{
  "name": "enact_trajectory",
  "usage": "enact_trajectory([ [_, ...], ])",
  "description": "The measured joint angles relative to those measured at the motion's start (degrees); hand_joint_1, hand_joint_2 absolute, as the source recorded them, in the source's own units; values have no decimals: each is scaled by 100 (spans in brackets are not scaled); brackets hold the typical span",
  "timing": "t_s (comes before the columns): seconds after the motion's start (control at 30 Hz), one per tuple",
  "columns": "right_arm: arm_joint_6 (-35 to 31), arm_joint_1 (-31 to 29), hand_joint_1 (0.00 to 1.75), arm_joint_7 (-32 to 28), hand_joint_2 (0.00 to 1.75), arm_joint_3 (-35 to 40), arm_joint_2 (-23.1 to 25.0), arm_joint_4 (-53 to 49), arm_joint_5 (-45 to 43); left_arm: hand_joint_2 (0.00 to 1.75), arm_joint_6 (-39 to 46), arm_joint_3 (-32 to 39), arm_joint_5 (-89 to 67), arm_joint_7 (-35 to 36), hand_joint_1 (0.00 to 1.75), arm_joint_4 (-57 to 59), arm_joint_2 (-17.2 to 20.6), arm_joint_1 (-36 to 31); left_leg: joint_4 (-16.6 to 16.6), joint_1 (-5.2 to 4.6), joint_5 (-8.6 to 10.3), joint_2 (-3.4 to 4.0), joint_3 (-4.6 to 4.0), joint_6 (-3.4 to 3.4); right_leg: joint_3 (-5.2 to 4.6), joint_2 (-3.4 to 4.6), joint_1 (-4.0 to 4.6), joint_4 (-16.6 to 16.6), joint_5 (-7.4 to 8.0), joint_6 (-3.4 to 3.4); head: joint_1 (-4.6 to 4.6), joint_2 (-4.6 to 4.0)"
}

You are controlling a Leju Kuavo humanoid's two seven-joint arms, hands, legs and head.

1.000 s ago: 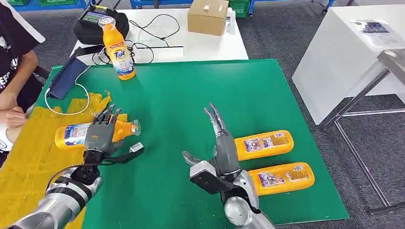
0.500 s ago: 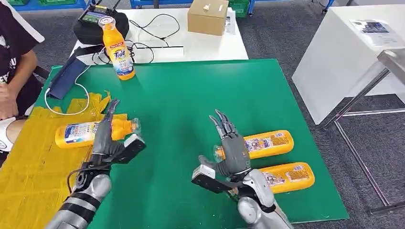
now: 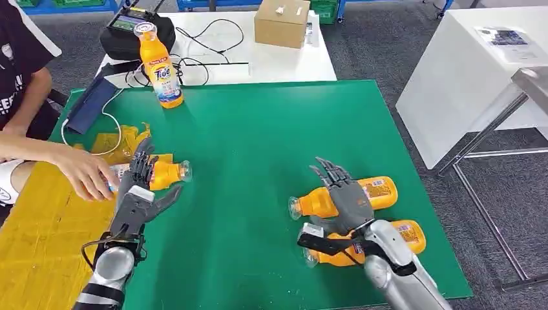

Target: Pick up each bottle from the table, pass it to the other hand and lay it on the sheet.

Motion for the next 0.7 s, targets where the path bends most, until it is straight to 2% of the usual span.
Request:
enact_trajectory([
  [0.37,590,-204,0,-308,175,-328,-567,691,-398,175,-136,-87,53,-203,0,-372,-17,273,1,-1,-1,-5,-2,1,-1,-2,0,-1,0,0,0,0],
  [0.7,724,-322,0,-339,175,-344,-693,1194,-472,175,-138,-256,88,-260,0,-551,-20,289,1,-1,0,-5,-2,1,-1,-3,-1,-1,0,0,0,0],
])
